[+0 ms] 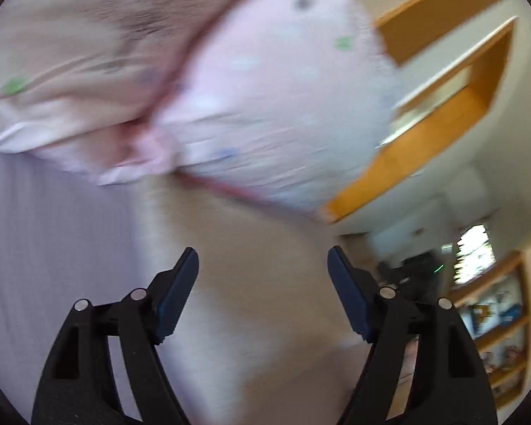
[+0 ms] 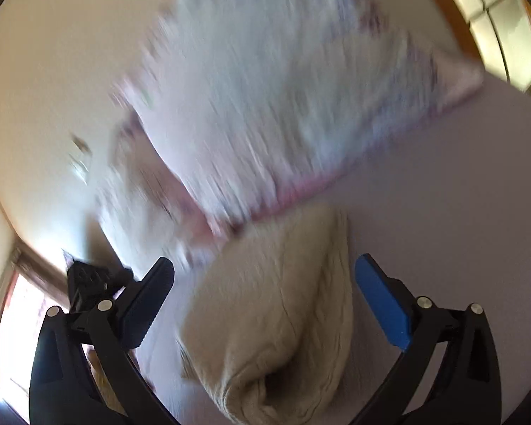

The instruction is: Fold small clothes

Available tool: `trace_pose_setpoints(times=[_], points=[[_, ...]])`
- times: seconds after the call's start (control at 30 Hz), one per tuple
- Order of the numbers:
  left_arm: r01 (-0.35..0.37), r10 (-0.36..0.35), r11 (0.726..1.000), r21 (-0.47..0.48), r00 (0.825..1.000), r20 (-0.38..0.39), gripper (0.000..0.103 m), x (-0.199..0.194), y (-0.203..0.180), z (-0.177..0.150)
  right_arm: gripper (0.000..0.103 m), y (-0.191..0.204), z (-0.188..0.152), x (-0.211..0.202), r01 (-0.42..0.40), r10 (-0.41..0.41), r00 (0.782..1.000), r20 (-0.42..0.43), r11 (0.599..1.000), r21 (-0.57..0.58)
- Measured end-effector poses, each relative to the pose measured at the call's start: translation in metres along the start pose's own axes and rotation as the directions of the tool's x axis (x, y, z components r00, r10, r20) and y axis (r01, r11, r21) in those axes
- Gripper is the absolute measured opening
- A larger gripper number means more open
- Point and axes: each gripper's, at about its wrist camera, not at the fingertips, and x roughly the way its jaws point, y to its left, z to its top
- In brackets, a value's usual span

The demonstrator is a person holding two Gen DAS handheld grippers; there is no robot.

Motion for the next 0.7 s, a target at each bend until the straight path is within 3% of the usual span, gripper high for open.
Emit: trace_pose_setpoints(times=[0.1, 0.17, 0.23, 0.27, 0.3, 0.37, 0.4, 0.43, 0.47, 0.53, 0.6, 0.7], points=[[-0.086, 0.083, 0.996, -0.029, 0.991, -0.106, 0.075, 0.015, 0.024, -0.011, 0.101, -0.017, 0.001, 0.034, 0.03, -0.019, 0.99, -0.142, 0.996, 0.078], [-0.083, 0.074, 0.995, -0.056, 0.986, -0.149, 0.075, 0.029, 0.033, -0.02, 0.092, -0.025, -0.002, 0.049, 0.031, -0.009, 0.982, -0.19, 0.994, 0.109], [-0.067, 0.056, 0.996, -0.065, 0.986, -0.157, 0.075, 0.043, 0.033, -0.025, 0.088, -0.026, -0.004, 0.05, 0.012, 0.009, 0.984, -0.18, 0.994, 0.113], [-0.059, 0.048, 0.996, -0.066, 0.986, -0.158, 0.075, 0.049, 0.032, -0.026, 0.079, -0.025, -0.005, 0.052, 0.01, 0.011, 0.981, -0.192, 0.994, 0.112], [-0.049, 0.038, 0.996, -0.071, 0.987, -0.158, 0.075, 0.053, 0.03, -0.026, 0.065, -0.025, -0.008, 0.054, 0.005, 0.02, 0.978, -0.206, 0.993, 0.117], [-0.025, 0.009, 0.995, -0.099, 0.988, -0.157, 0.076, 0.062, 0.023, -0.034, 0.05, -0.03, -0.016, 0.057, -0.03, 0.059, 0.977, -0.203, 0.989, 0.144], [-0.01, -0.01, 0.992, -0.123, 0.987, -0.158, 0.073, 0.072, 0.022, -0.037, 0.045, -0.032, -0.019, 0.056, -0.047, 0.076, 0.98, -0.184, 0.987, 0.156], [0.014, -0.036, 0.989, -0.148, 0.987, -0.153, 0.06, 0.076, 0.025, -0.039, 0.043, -0.033, -0.022, 0.055, -0.064, 0.093, 0.981, -0.169, 0.983, 0.173], [0.027, -0.049, 0.987, -0.157, 0.989, -0.14, 0.053, 0.077, 0.028, -0.041, 0.04, -0.031, -0.025, 0.053, -0.082, 0.111, 0.983, -0.149, 0.979, 0.188], [0.08, -0.1, 0.984, -0.16, 0.987, -0.125, 0.039, 0.068, 0.026, -0.038, 0.039, -0.021, -0.031, 0.05, -0.118, 0.142, 0.982, -0.126, 0.976, 0.182], [0.112, -0.125, 0.986, -0.122, 0.987, -0.104, 0.038, 0.045, 0.027, -0.037, 0.036, 0.006, -0.039, 0.056, -0.164, 0.182, 0.973, -0.141, 0.978, 0.129], [0.057, -0.057, 0.998, -0.014, 0.998, -0.01, 0.039, -0.012, 0.033, -0.037, 0.036, 0.057, -0.055, 0.082, -0.192, 0.186, 0.961, -0.206, 0.981, -0.005]])
